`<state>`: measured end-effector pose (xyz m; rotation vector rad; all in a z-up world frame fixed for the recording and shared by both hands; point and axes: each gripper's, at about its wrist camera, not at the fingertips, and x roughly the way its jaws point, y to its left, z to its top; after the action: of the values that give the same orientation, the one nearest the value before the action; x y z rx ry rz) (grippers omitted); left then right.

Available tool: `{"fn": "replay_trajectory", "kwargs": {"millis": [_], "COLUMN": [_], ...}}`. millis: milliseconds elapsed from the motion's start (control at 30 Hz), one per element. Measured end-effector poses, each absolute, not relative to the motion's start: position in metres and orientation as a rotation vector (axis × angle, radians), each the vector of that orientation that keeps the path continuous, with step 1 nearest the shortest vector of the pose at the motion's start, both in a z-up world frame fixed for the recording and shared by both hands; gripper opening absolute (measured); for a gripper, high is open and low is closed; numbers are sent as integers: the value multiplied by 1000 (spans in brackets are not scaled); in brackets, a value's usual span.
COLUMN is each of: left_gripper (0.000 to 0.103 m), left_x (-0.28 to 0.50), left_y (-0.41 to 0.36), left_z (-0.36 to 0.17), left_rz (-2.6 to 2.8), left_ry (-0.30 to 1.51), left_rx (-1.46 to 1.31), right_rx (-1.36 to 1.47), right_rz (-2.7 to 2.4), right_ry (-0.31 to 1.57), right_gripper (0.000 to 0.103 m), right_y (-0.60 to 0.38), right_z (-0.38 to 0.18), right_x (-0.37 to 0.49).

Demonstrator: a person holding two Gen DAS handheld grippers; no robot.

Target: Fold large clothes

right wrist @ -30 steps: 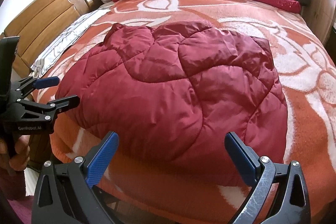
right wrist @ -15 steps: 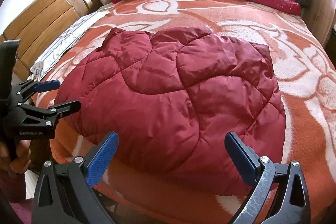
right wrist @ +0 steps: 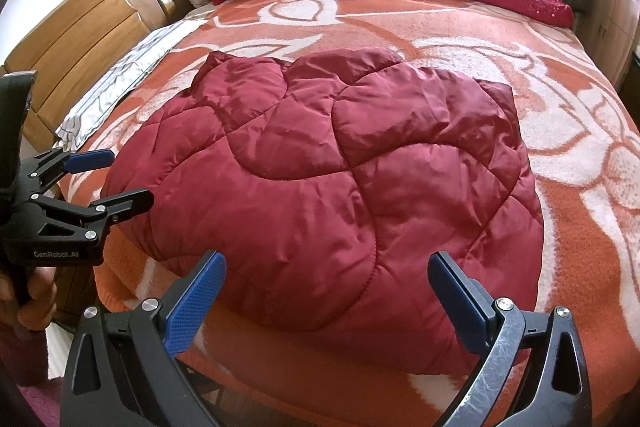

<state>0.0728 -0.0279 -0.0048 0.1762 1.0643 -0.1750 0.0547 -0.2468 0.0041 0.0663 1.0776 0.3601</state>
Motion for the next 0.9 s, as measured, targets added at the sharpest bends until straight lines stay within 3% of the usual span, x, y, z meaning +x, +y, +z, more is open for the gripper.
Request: {"fn": "replay_trajectory", "kwargs": {"millis": [900], "left_gripper": [94], "left_x": [76], "left_y": [-31], "left_z": [0], "left_rz": [-183], "left_ry": [1056], "left_rx": [190], "right_rx": [57], "right_rz": [361], "right_ry": [1072], "right_gripper": [102], "right_y": [-249], "right_z": [9], "right_x": [57]}}
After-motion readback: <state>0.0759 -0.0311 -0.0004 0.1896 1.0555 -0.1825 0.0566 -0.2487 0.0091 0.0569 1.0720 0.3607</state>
